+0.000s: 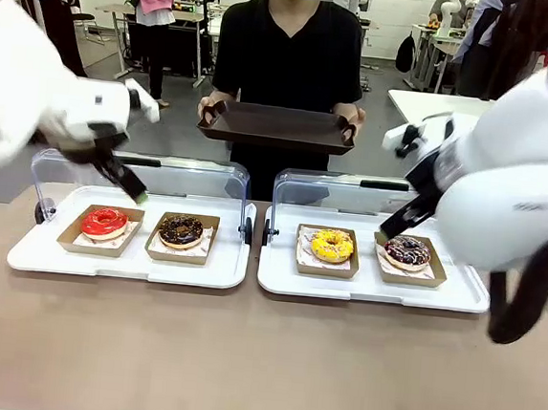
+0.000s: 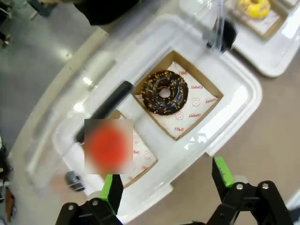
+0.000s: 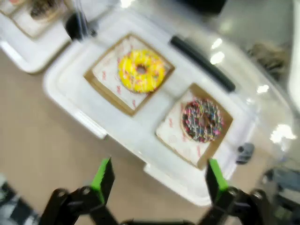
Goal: Provide the desired donut to the person.
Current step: Pick up and lift the Paper togo box containing the Donut pointed at by the person.
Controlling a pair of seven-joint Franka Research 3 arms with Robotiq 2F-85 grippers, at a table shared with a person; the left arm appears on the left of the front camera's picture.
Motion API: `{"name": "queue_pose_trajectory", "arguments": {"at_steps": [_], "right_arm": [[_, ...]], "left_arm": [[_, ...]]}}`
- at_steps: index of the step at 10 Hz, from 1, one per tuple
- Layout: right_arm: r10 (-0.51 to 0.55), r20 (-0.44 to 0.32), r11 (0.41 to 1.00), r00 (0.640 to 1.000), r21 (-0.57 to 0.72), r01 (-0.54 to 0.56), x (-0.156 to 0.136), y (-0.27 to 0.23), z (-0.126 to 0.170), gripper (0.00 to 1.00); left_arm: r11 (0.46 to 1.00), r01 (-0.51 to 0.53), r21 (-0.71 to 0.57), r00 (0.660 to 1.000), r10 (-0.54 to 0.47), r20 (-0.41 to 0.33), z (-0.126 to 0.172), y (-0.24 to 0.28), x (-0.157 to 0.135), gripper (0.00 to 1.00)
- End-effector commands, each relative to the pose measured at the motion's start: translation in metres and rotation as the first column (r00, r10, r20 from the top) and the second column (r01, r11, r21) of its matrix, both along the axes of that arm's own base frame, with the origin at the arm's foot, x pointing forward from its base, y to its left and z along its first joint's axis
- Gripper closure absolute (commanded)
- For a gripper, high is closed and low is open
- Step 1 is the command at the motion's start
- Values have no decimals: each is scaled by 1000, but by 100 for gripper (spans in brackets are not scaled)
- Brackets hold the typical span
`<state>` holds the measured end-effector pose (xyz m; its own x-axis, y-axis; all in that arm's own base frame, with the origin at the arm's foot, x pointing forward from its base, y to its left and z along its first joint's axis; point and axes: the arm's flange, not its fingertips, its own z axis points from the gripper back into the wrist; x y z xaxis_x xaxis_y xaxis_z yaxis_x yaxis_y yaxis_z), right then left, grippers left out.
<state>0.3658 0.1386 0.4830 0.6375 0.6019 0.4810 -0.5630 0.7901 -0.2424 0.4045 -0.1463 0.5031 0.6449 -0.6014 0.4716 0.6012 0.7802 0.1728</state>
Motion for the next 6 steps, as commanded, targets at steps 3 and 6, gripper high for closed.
{"name": "queue_pose_trajectory", "arguments": {"at_steps": [3, 6], "right_arm": [[-79, 34, 996, 996, -34, 80, -77, -5, 131, 0], [-70, 48, 997, 996, -38, 72, -88, -15, 145, 0]], "left_arm": [[991, 21, 133, 1000, -22, 3, 124, 11, 0, 0], [995, 22, 93, 1000, -23, 4, 137, 16, -10, 0]]}}
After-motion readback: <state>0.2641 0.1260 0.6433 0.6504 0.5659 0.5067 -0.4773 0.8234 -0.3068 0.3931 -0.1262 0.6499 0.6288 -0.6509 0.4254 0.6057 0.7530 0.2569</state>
